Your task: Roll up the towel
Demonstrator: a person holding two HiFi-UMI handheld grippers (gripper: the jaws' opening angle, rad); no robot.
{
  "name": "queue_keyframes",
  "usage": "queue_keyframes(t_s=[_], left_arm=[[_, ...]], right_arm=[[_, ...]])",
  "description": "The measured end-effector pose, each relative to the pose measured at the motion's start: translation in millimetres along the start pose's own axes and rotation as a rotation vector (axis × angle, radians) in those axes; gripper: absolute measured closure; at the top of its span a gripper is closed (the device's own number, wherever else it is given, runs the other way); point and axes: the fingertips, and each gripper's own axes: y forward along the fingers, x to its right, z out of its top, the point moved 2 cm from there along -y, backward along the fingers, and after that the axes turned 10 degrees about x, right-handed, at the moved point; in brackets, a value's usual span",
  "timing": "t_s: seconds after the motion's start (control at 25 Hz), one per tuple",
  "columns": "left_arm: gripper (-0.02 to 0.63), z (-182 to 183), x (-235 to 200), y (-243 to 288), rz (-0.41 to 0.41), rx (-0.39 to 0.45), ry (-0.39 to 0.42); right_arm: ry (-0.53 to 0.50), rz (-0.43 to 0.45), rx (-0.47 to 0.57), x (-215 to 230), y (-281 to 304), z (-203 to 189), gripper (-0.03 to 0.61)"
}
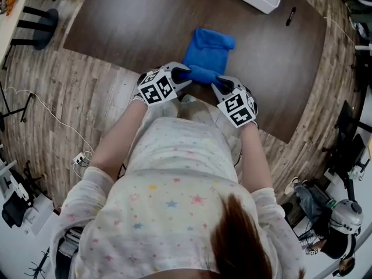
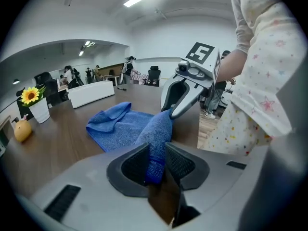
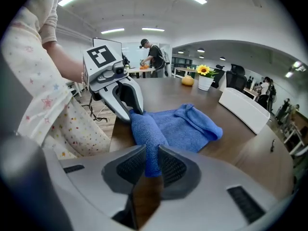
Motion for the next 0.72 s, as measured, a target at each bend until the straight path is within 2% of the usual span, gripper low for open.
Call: queue_keyframes(t_s=[0.2, 0.32, 0.52, 0.72], left_arm=[[0.517, 0.1, 29.3, -7.6, -0.077, -0.022, 0.002], [0.517, -0.7, 42.6, -10.3, -0.098, -0.026, -0.023], [0.508, 8.0, 31.6, -15.5, -0.062, 0.01, -0.057], [0.506, 24.6, 3.0, -13.4, -0.021, 0.051, -0.083]], right_arm=[[-0.002, 0.073, -0.028, -24.6, -16.0, -6.3, 0.508], [0.02, 0.103, -0.031, -35.3, -21.9, -12.6, 0.506], [0.051, 0.037, 0.015, -17.9, -23.7, 0.4, 0.467], [0.059, -0.011, 0.019, 6.9, -16.8, 8.9, 0.466]])
